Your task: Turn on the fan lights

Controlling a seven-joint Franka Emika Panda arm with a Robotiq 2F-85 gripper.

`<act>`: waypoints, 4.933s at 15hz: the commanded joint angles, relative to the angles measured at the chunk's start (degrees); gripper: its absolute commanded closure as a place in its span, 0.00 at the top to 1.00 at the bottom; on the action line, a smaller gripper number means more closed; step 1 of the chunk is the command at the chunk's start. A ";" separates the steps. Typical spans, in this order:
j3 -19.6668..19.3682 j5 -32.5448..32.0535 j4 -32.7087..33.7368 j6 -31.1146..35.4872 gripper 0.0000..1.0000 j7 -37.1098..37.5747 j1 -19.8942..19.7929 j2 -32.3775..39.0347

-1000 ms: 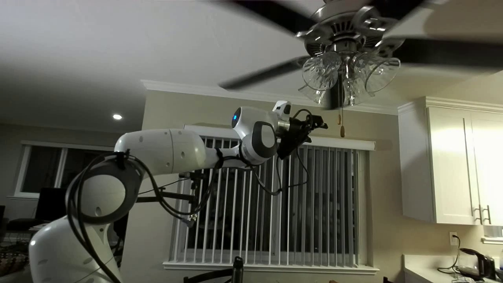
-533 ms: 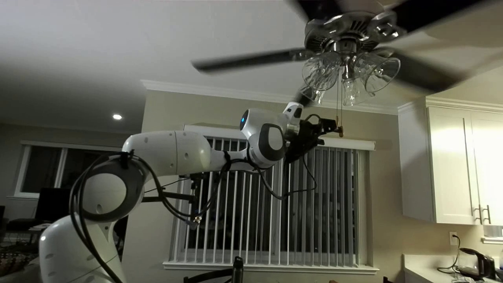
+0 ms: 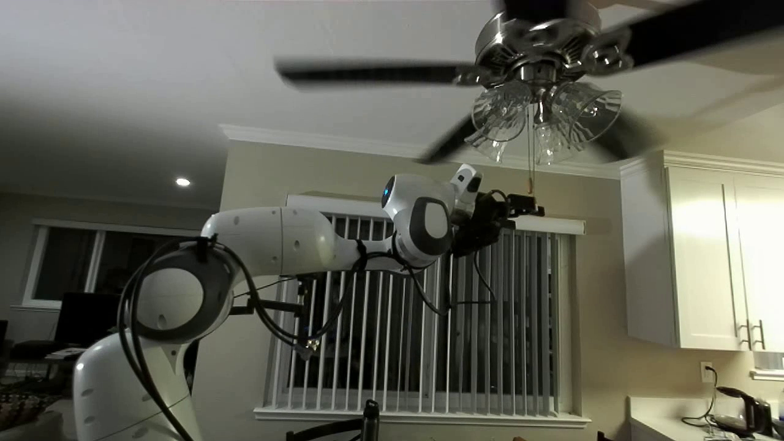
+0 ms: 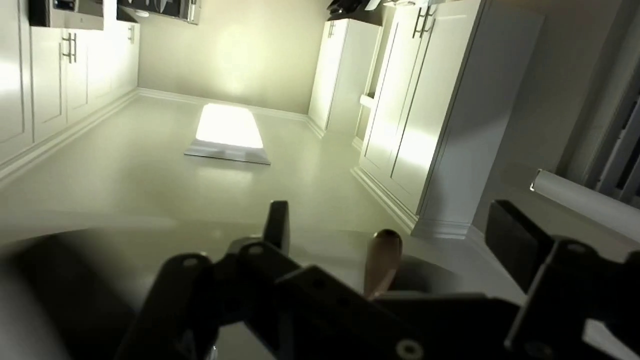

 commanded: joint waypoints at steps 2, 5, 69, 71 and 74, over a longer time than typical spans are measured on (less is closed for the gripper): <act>1.95 0.56 0.88 -0.11 1.00 3.70 -0.87 0.53; 3.15 0.38 1.49 0.45 1.00 5.49 -1.28 0.91; 8.15 -4.03 7.80 -9.66 1.00 11.67 -11.17 -1.21; 7.84 -4.47 7.95 -9.02 1.00 11.93 -10.54 -0.96; 8.55 -5.25 8.53 -8.62 1.00 12.75 -10.65 0.02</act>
